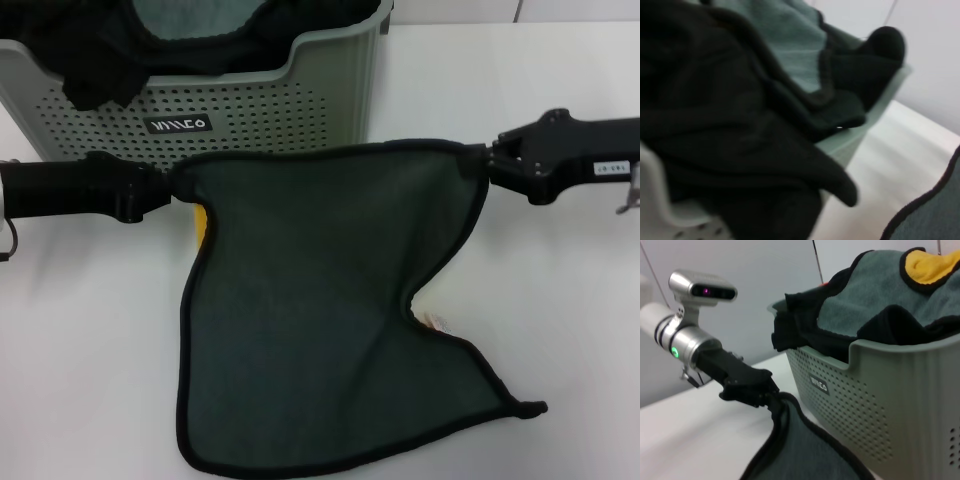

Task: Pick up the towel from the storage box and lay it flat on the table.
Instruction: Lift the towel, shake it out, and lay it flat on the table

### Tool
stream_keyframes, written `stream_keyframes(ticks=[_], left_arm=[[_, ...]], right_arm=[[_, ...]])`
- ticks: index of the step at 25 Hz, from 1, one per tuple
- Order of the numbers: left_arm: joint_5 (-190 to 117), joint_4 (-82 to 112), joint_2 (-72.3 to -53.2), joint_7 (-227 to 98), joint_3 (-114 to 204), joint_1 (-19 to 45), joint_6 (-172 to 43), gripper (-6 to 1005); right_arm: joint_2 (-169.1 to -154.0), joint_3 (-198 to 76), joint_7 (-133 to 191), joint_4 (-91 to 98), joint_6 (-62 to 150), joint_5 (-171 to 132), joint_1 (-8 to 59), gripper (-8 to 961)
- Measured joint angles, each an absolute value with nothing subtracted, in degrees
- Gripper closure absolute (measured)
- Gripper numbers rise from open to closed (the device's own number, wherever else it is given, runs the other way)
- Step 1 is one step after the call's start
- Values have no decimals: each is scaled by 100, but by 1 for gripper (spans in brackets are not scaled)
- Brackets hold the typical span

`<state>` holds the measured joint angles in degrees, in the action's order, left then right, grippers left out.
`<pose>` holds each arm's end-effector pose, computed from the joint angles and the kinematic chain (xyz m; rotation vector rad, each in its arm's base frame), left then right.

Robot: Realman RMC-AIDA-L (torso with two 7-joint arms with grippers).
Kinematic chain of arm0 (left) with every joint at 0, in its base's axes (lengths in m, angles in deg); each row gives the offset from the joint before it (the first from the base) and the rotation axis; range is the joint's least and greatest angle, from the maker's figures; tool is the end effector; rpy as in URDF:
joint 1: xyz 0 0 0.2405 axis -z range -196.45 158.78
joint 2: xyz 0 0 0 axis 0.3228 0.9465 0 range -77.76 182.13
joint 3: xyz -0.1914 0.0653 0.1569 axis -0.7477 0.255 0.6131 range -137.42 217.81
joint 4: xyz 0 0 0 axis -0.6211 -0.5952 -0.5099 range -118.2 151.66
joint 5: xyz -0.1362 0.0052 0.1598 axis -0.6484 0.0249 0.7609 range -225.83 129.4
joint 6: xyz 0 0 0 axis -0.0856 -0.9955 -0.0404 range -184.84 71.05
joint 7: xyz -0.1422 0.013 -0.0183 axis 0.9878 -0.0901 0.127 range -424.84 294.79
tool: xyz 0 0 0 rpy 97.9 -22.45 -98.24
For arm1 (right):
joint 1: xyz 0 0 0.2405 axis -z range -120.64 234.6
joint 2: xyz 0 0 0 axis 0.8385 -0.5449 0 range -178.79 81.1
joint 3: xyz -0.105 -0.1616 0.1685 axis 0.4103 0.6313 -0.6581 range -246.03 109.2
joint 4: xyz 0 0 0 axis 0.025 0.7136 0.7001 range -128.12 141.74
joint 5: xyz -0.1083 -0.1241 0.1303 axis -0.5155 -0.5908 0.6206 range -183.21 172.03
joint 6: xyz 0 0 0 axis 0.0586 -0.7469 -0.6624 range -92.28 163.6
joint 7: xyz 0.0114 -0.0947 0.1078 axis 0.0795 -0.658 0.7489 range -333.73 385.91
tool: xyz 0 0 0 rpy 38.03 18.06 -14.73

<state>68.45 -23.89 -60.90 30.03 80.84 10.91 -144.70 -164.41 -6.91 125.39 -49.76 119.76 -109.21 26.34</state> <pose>-0.2859 0.3442 0.0462 -2.6324 -0.9142 -0.5528 0.1916 0.3633 0.0269 -2.8065 0.5148 0.5871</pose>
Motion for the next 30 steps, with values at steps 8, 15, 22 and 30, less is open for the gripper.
stream_keyframes(ticks=[8, 15, 22, 30], left_arm=[[7030, -2387, -6092, 3126, 8079, 1178, -14149, 986], [7053, -2387, -6072, 3173, 8074, 1184, -14050, 986], [7073, -2387, -6081, 3175, 8080, 1184, -13983, 986], [7086, -2386, -6088, 3179, 8080, 1184, -13898, 986]], right_arm=[[-16447, -684, 12430, -5013, 11577, -11984, 1985, 896], [-16438, -672, 12219, -5003, 11360, -12776, 1575, 895], [-16457, -437, 12058, -5049, 11219, -13010, 1375, 894], [-16475, 442, 12113, -4990, 10593, -13123, 1166, 893]])
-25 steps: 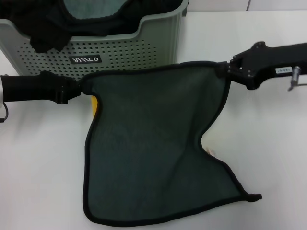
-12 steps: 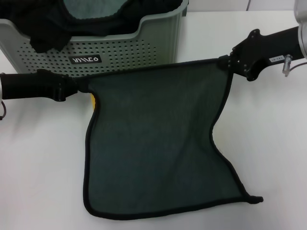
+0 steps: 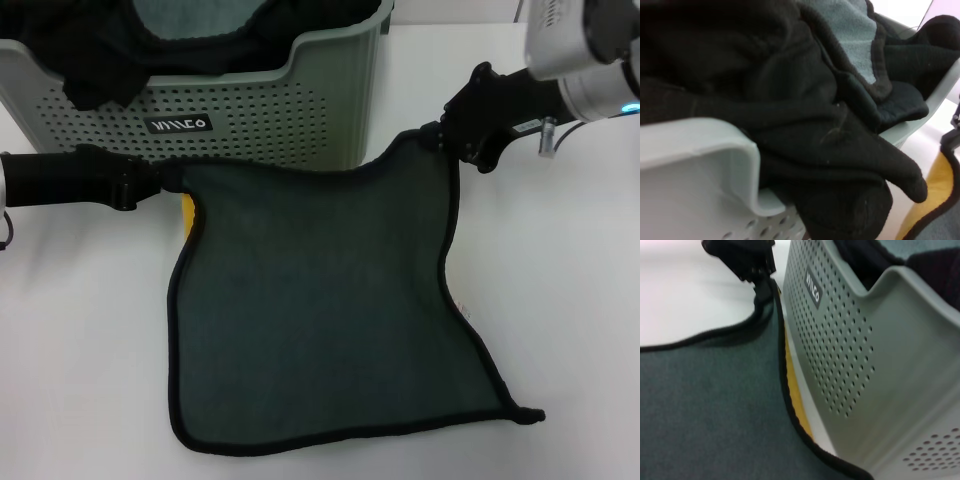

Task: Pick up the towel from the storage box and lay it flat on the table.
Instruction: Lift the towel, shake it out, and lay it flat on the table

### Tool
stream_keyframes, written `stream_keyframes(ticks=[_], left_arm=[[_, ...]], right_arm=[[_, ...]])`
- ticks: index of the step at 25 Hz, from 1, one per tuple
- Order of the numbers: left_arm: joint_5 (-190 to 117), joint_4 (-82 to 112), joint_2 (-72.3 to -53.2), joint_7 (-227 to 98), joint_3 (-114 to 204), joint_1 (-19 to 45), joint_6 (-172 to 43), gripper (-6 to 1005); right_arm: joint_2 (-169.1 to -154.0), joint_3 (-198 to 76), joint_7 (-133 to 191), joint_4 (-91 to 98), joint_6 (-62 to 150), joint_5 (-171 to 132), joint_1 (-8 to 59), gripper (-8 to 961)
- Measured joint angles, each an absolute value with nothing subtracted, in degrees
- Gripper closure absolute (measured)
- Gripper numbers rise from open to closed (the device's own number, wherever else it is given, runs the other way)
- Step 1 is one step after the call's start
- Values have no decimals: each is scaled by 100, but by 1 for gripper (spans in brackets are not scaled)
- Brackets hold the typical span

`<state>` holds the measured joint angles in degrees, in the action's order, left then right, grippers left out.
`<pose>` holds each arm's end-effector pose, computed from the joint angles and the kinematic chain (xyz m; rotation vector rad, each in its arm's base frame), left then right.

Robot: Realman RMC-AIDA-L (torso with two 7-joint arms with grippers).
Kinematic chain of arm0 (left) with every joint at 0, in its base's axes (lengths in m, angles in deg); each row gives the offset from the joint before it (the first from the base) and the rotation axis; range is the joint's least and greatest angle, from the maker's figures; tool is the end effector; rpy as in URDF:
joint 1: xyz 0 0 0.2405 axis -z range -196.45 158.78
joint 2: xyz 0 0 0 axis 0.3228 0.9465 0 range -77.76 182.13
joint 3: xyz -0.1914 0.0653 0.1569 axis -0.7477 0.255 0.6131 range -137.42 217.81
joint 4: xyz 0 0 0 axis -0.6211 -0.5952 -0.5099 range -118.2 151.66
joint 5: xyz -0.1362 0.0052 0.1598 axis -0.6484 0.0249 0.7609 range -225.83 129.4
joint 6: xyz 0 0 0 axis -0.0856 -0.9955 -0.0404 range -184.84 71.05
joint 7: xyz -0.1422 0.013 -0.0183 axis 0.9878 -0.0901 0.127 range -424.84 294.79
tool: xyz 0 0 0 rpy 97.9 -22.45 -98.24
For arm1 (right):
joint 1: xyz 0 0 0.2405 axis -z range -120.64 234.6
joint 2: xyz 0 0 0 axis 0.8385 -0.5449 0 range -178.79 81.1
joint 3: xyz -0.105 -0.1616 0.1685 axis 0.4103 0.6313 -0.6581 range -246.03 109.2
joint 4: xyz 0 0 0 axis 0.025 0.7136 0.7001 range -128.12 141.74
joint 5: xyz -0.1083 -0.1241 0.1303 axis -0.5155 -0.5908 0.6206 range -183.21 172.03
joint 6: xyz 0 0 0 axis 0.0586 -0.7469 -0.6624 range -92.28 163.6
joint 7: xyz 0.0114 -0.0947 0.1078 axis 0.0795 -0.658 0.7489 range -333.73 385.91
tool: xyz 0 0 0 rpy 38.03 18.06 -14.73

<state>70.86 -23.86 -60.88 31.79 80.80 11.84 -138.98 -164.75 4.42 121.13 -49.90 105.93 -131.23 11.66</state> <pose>-0.2934 0.3574 0.0472 -2.5552 -0.9430 -0.4641 0.1362 0.4188 -0.0109 -2.8052 -0.1028 -0.0652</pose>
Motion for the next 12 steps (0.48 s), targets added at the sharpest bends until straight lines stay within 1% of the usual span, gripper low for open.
stream_keyframes(ticks=[12], left_arm=[[7112, -2345, -6117, 3140, 8080, 1173, -13833, 985]], right_arm=[[-16487, 579, 12268, -4965, 10360, -13194, 1203, 892]])
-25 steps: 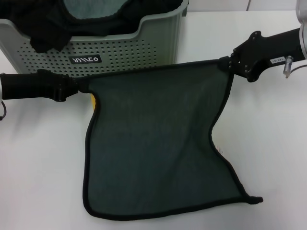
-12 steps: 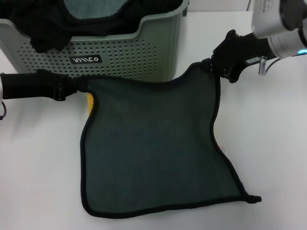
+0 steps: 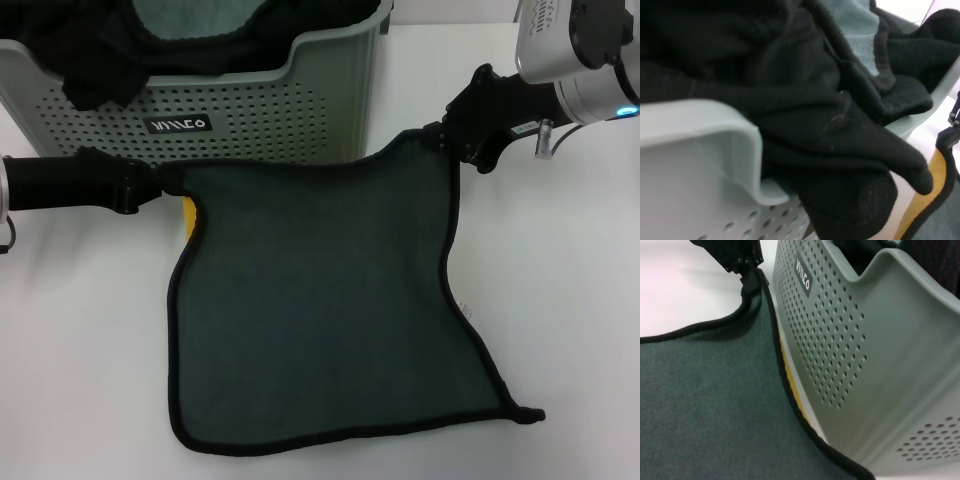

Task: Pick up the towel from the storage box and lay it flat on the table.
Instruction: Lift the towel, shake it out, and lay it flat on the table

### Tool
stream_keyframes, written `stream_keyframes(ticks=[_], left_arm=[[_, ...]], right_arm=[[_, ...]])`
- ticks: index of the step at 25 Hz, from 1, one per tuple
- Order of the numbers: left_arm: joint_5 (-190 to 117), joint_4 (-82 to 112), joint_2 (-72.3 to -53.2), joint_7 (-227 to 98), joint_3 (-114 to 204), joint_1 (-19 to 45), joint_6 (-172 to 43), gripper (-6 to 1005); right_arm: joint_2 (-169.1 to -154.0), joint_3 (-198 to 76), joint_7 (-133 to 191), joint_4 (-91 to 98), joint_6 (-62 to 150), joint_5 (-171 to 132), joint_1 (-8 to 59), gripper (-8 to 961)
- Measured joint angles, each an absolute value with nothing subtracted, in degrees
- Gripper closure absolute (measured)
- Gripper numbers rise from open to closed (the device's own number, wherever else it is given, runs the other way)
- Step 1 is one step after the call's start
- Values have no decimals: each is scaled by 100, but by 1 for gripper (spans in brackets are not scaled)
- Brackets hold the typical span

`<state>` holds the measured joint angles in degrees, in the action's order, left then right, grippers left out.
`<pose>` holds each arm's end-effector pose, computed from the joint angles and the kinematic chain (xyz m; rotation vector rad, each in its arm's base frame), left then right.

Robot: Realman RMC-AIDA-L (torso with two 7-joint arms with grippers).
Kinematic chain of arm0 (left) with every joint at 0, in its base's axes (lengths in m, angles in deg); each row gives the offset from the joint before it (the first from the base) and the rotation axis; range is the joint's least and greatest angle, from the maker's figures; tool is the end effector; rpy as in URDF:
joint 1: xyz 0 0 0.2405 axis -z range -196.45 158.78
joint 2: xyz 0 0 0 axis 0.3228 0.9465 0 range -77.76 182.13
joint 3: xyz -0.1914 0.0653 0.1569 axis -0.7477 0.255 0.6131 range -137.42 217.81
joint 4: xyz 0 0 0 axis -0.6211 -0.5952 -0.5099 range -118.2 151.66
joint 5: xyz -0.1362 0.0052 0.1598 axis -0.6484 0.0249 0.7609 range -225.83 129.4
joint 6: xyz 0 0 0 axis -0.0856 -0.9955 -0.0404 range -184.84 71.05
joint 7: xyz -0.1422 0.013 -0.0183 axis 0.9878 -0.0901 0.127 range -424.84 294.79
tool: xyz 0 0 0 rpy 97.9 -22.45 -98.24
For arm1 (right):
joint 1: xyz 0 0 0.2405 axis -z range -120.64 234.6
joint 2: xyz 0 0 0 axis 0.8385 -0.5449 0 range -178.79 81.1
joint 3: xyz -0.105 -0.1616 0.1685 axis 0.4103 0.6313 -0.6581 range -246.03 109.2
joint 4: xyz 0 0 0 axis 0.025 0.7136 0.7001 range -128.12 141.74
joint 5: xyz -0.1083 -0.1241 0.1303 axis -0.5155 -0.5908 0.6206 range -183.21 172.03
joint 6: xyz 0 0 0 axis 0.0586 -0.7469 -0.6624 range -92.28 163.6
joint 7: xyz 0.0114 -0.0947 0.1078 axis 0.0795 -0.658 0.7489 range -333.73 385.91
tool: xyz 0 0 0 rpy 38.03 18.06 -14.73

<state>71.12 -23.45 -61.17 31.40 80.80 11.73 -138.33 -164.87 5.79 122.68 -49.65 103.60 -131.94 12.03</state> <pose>-0.2954 0.3564 0.0439 -2.5513 -0.9480 -0.4575 0.1397 0.4206 -0.0145 -2.7823 -0.0749 -0.0866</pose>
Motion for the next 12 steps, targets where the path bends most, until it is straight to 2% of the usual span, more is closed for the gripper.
stream_keyframes(ticks=[12], left_arm=[[7116, -2237, -6119, 3099, 8080, 1192, -13676, 985]], right_arm=[[-16486, 548, 12275, -4830, 10197, -13135, 1272, 890]])
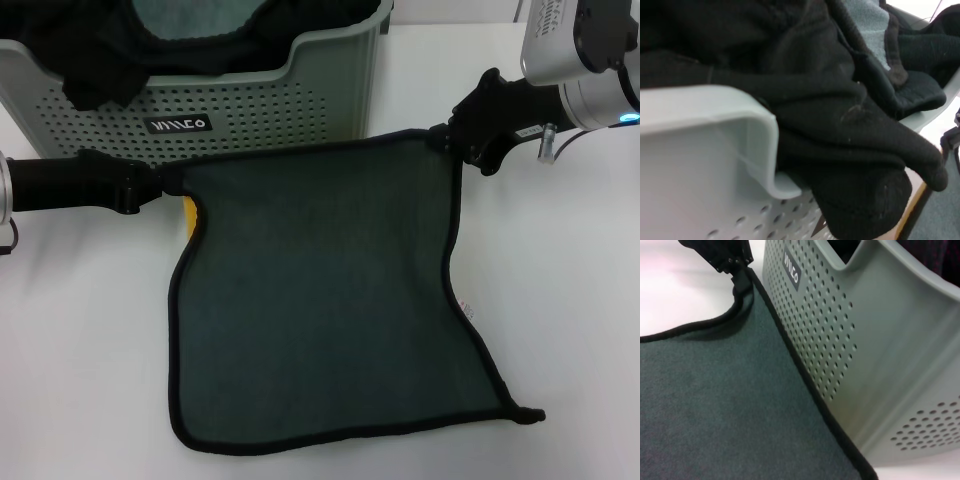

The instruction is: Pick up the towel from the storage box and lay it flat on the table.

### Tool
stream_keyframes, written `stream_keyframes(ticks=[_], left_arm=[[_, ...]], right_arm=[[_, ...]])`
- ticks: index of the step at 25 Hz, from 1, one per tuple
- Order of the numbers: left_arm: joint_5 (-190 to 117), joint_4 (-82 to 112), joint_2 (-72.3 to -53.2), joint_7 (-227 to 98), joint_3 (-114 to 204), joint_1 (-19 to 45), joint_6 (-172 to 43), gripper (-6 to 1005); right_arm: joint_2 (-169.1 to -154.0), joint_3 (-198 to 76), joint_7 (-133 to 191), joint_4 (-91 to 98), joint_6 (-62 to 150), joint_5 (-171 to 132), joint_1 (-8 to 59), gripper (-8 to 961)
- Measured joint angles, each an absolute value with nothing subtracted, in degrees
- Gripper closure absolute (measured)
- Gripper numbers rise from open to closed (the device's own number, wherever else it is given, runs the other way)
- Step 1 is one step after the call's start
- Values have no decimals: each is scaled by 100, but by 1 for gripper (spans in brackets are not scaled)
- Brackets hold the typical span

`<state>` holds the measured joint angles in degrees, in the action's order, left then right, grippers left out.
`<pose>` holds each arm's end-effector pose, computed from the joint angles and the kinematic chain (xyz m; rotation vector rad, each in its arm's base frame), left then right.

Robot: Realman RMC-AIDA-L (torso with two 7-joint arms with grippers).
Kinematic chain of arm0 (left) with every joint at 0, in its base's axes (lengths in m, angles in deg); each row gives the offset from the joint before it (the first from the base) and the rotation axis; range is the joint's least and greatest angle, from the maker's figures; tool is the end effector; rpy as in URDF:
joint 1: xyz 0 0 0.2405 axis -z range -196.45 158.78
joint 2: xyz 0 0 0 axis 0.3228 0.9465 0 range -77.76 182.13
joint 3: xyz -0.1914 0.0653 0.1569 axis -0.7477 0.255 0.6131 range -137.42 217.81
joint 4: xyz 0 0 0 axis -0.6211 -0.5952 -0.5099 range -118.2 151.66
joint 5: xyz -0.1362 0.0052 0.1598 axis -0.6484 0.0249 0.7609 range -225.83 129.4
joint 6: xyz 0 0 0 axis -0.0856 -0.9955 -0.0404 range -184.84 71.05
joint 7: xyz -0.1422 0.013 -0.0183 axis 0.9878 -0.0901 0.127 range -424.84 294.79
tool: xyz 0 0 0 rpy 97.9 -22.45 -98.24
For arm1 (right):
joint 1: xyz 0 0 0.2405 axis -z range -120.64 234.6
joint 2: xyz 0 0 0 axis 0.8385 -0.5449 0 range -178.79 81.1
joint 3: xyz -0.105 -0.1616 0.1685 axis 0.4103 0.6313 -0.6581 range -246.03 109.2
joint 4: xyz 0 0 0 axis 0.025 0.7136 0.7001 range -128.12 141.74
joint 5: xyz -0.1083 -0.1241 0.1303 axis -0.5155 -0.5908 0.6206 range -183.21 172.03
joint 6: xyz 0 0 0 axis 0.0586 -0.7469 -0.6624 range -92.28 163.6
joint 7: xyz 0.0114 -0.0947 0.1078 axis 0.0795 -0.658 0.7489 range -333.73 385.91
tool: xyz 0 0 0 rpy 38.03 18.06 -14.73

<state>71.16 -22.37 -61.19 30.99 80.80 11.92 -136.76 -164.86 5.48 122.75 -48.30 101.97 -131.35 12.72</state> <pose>-0.2983 0.3581 0.0411 -2.5344 -0.9562 -0.4489 0.1485 0.4218 -0.0153 -2.7655 -0.0237 -0.0740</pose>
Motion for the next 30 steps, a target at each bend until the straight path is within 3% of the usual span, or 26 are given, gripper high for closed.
stream_keyframes(ticks=[18, 22, 28, 30], left_arm=[[7114, -2108, -6139, 3441, 8063, 1184, -13447, 963], [7090, -2106, -6148, 3416, 8060, 1182, -13447, 780], [7003, -2191, -6153, 3380, 8035, 1133, -13642, 494], [6929, -2267, -6152, 3296, 8036, 1089, -13900, 466]], right_arm=[[-16468, 465, 12961, -4694, 10033, -13021, 1296, 888], [-16481, 500, 13076, -4882, 9940, -13024, 1427, 887], [-16488, 476, 13141, -5118, 9929, -12955, 1664, 638], [-16484, 461, 13168, -5440, 10050, -12725, 1925, 561]])
